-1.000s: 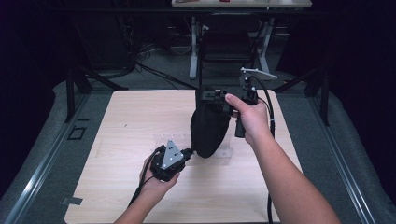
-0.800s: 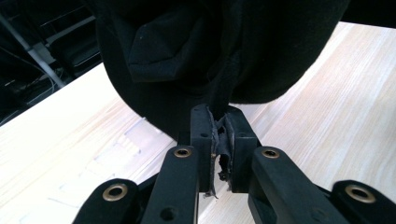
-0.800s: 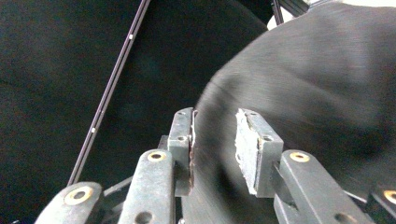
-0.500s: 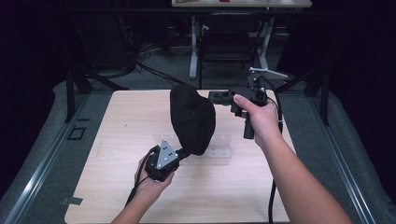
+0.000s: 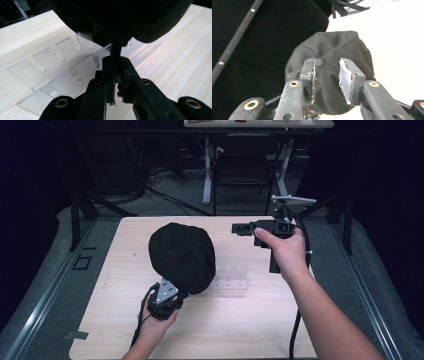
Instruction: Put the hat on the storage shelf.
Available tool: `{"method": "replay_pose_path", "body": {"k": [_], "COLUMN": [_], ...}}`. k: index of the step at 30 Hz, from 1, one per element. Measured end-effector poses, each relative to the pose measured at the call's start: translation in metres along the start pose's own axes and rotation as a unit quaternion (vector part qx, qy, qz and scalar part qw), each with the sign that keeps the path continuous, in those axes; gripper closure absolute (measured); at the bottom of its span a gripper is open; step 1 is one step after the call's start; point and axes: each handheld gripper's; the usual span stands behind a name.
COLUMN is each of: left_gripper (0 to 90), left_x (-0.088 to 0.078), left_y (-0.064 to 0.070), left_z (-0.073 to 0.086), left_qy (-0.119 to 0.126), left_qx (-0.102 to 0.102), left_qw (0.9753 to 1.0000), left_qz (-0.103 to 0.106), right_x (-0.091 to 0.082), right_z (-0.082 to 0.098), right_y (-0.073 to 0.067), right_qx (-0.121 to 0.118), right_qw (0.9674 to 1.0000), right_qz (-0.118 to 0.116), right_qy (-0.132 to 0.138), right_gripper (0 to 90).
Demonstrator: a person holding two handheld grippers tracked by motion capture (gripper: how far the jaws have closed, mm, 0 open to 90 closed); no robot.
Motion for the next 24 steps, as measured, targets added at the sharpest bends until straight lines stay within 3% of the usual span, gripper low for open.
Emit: {"method": "replay_pose_path", "body": {"k": [4, 9, 13, 19, 24], "left_gripper": [82.6, 71.7, 63.3, 55.2, 50.3], "left_x": [-0.001, -0.007, -0.019, -0.036, -0.052], "left_y": [0.0, -0.002, -0.007, -0.016, -0.022], "left_z": [0.001, 0.003, 0.007, 0.017, 0.029], "left_qy": [0.0, 0.003, 0.019, 0.012, 0.005], "left_qx": [-0.004, -0.021, -0.043, -0.08, -0.087], "left_qw": [1.0, 0.9998, 0.9988, 0.9966, 0.9961], "left_qz": [-0.001, -0.003, 0.011, 0.018, 0.012], "right_x": [-0.002, -0.005, -0.007, -0.01, -0.012], "right_z": [0.003, 0.01, 0.017, 0.03, 0.043], "right_y": [0.0, -0.002, 0.0, 0.006, 0.016], "right_qx": [-0.024, -0.062, -0.073, -0.088, -0.095], "right_qw": [0.999, 0.9945, 0.993, 0.988, 0.9848], "right_qz": [0.038, 0.084, 0.093, 0.126, 0.145], "right_qy": [0.005, 0.01, 0.007, 0.004, 0.002], "right_gripper": [65.4, 65.3, 64.8, 64.6, 64.5]}}
Point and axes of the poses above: each handheld gripper's, and its own axes: x roughly forward along the jaws, z roughly out of its underside, y roughly to its right, and after that the axes turned 9 degrees about z, right-handed
